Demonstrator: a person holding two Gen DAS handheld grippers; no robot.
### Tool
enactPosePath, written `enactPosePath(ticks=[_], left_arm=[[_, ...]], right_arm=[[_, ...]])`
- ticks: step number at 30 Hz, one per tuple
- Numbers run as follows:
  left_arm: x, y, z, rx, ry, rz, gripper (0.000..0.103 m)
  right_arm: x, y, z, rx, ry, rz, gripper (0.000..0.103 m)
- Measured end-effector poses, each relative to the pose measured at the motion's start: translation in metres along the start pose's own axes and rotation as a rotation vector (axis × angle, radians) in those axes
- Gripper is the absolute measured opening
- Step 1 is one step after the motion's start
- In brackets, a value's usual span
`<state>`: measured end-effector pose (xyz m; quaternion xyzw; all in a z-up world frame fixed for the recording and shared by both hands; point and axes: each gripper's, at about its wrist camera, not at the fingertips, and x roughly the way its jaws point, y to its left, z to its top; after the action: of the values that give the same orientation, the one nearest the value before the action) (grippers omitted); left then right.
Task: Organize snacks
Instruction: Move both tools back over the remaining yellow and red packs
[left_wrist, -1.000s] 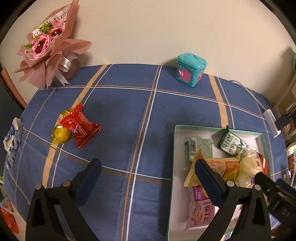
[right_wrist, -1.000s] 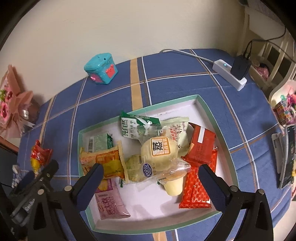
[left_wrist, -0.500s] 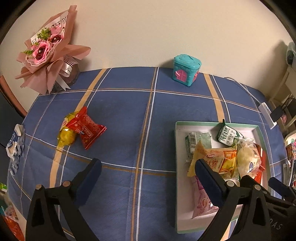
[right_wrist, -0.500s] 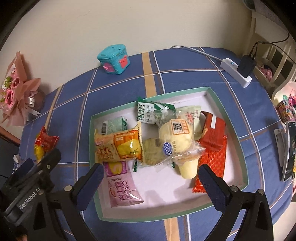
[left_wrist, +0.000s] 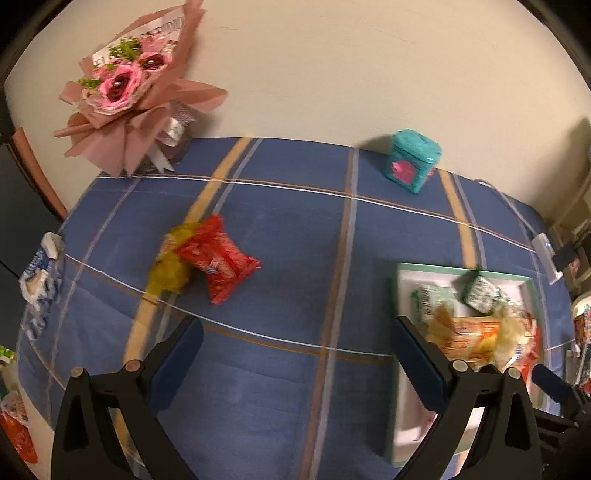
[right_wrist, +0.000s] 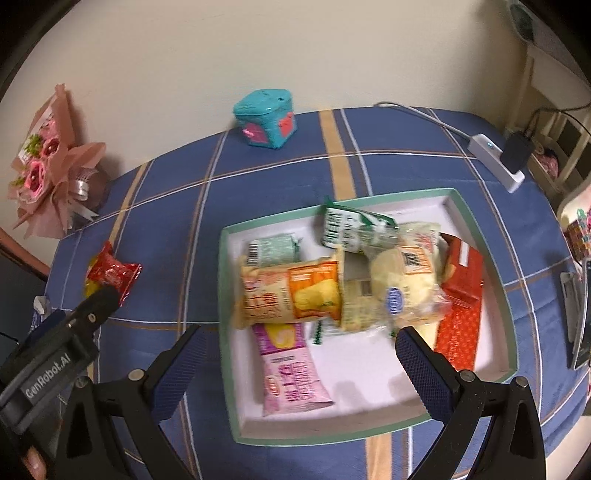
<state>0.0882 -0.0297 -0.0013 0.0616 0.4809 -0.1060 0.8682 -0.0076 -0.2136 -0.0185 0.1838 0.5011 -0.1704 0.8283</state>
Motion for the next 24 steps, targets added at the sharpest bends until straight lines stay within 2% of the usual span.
enactPosePath(ticks=[6,24], left_arm=[[0.003,0.040,0.006,-0.032,0.020,0.072,0.101],[0.015,0.150,0.010,-0.239,0.011,0.105,0.101]], right_arm=[[0.007,0.029,-0.001,-0.038,0.005,0.011,0.103],[0.039,0.113,-0.009,-0.138,0.045,0.084,0.103]])
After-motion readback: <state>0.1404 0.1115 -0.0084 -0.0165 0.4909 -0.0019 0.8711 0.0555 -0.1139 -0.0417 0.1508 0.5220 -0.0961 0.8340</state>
